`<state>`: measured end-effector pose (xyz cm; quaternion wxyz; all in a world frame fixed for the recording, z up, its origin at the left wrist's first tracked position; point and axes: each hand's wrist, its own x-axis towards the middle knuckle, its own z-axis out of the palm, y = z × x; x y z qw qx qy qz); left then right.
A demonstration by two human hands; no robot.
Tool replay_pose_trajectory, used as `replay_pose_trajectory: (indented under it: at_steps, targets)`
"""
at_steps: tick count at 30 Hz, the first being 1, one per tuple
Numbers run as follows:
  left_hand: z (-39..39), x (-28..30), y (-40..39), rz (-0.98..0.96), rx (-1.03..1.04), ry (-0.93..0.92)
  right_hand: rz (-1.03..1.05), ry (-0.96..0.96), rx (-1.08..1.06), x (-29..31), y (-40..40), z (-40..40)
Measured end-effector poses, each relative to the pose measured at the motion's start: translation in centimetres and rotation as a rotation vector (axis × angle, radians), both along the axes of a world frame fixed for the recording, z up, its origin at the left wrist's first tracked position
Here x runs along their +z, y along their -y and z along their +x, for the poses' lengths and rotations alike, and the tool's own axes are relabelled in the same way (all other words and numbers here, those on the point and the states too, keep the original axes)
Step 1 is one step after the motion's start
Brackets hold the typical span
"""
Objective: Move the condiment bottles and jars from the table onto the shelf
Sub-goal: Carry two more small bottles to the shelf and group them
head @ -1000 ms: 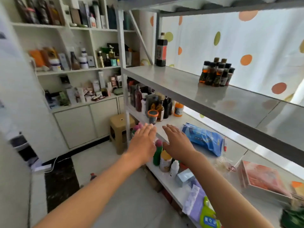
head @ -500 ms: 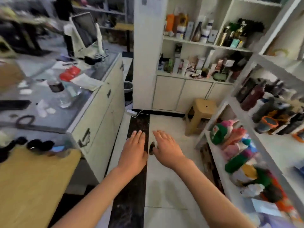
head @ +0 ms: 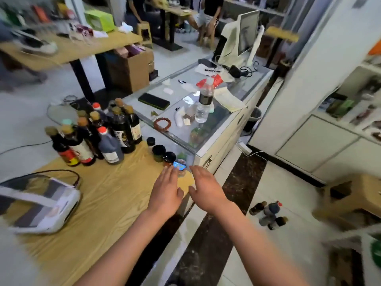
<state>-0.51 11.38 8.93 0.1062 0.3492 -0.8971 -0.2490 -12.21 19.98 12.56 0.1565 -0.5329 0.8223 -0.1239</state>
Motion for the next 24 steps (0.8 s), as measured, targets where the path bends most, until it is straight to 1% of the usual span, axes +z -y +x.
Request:
replay_pose_trajectory:
  at_steps: [6,9,11,14,17,21,24]
  targets:
    - [1.6,-2.0,5.3,0.086,0.14,0.001,0.039,0.043,0.049,-2.0,6.8,1.3]
    - [1.6,-2.7,7.3,0.146,0.207,0.007,0.08,0.057,0.03,-3.3,9.6,0.7]
    - [1.4,-2.9,9.0,0.181,0.247,0.019,0.099,0.111,0.0,-4.4,11.7,0.0]
    - [0.9,-3.3,11.7,0.195,0.272,0.06,0.071,0.181,-0.061,-6.1,15.1,-1.3]
    - [-0.1,-3.5,14.6,0.209,0.297,0.086,0.084,0.207,-0.06,-7.7,18.0,-2.5]
    - [-3.1,-4.7,19.1,0.27,0.371,0.114,0.108,0.222,-0.009,-10.7,22.3,-4.7]
    - [-5.6,-6.6,22.1,0.351,0.421,0.152,0.181,0.178,0.103,-12.8,25.1,-5.8]
